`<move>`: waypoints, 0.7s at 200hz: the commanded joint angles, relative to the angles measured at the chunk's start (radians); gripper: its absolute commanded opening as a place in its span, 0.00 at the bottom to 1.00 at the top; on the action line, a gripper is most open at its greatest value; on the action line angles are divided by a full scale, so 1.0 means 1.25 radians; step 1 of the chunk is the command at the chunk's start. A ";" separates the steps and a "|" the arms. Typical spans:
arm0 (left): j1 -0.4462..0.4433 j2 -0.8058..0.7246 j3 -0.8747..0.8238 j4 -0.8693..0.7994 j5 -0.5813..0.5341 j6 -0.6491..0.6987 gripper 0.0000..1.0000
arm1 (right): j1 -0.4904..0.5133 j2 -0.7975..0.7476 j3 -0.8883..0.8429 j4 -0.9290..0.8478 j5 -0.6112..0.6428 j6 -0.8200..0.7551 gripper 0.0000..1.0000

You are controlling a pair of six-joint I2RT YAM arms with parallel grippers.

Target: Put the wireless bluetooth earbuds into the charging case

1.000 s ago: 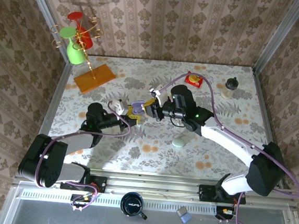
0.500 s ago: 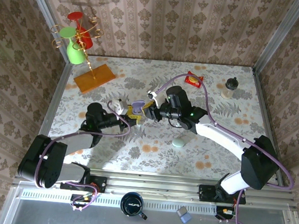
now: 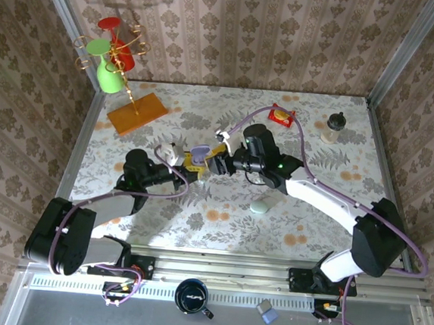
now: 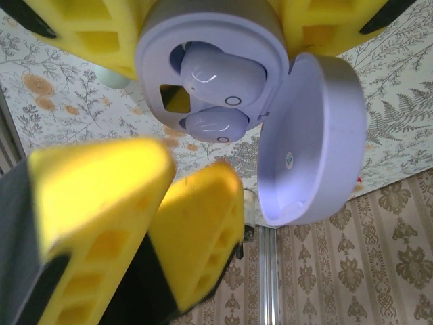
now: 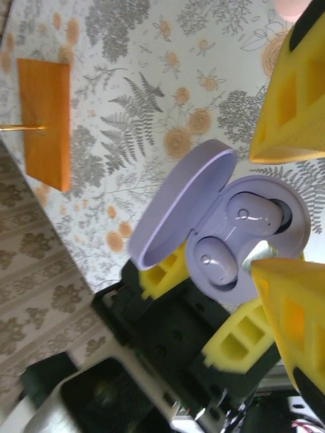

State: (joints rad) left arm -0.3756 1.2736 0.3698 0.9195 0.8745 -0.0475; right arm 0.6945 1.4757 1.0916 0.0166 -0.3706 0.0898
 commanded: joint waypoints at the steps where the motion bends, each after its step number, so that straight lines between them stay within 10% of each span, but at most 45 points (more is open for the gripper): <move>1: -0.011 -0.030 0.021 -0.029 0.005 0.053 0.21 | -0.007 -0.060 -0.014 0.063 -0.006 0.043 0.46; 140: -0.050 -0.067 0.030 -0.085 0.028 0.065 0.22 | -0.032 0.059 0.128 -0.103 -0.246 0.014 0.60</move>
State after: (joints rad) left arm -0.4324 1.1957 0.3813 0.7738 0.9039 0.0673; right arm 0.6567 1.5639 1.2427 -0.0547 -0.5934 0.1410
